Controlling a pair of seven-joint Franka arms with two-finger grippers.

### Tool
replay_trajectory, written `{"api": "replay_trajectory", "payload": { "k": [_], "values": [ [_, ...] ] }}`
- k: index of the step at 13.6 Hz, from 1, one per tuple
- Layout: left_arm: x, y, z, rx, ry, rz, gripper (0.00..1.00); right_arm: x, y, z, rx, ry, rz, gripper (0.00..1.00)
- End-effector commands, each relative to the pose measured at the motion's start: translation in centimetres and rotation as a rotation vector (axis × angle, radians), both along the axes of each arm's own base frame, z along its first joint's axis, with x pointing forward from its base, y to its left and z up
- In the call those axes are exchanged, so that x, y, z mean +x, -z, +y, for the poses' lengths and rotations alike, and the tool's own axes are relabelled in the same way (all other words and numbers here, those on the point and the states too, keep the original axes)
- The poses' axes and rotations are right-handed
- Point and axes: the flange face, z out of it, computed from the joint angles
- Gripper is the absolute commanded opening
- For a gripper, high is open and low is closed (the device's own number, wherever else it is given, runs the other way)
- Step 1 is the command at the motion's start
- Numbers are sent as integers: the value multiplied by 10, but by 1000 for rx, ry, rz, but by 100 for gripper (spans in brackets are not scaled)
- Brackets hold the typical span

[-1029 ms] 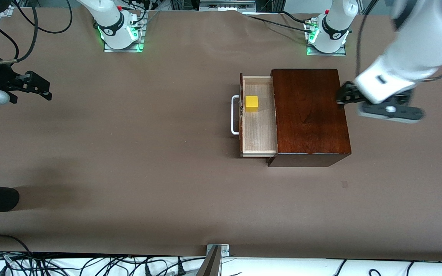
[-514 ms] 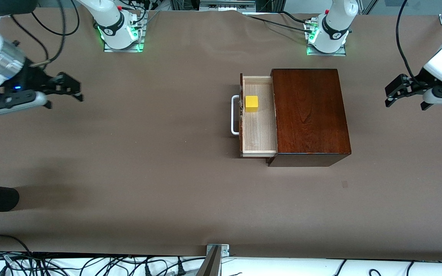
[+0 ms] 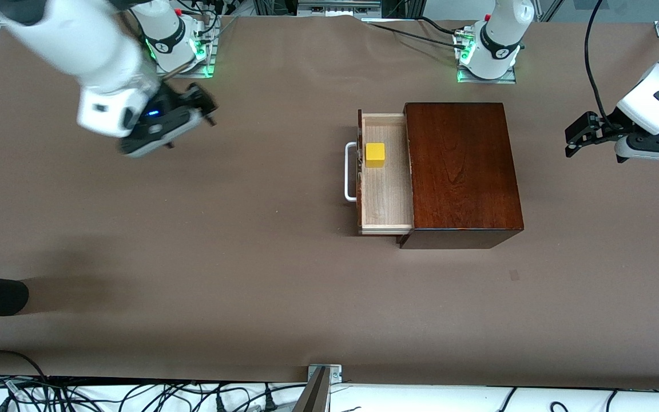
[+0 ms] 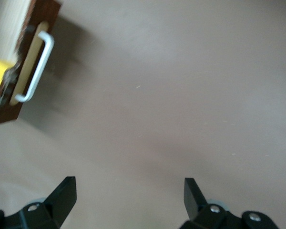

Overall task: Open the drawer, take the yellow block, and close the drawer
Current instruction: 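Move the right gripper over the open drawer above the yellow cube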

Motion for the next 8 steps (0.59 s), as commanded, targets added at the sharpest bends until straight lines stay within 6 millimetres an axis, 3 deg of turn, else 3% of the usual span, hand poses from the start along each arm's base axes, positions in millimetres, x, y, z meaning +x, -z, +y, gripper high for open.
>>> {"api": "replay_trajectory", "payload": {
  "k": [1, 8],
  "values": [
    [-2, -1, 4, -15, 11, 12, 100, -24, 8, 47, -4, -112, 17, 100],
    [-4, -2, 1, -15, 13, 17, 100, -60, 74, 200, 78, -351, -98, 100]
  ]
}}
